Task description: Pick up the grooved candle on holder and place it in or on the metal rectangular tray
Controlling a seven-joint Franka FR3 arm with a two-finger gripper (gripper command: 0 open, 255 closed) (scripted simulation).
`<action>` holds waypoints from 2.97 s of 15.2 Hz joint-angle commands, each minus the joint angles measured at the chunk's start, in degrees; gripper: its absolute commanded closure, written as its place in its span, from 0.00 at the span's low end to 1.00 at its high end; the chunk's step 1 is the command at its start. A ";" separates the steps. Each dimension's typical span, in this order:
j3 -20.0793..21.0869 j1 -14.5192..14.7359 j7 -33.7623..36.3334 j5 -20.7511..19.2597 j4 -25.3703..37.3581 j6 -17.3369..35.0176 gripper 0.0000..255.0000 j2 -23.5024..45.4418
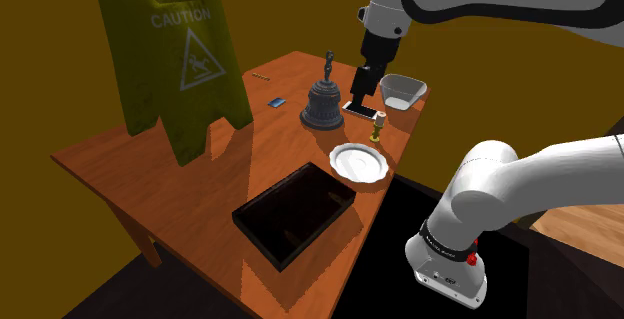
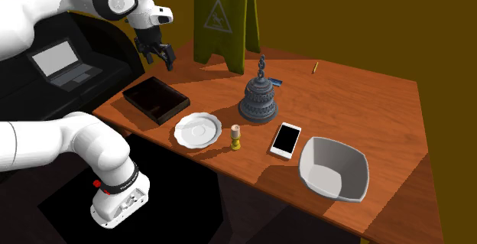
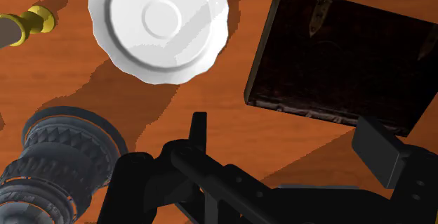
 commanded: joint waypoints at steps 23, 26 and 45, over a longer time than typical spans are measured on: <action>-26.18 -9.53 -28.25 -15.00 -6.20 23.92 0.00 18.86; -29.95 -9.72 -32.49 -15.01 -4.28 27.53 0.00 24.36; -33.86 -9.12 -36.66 -13.30 -5.55 36.66 1.00 32.46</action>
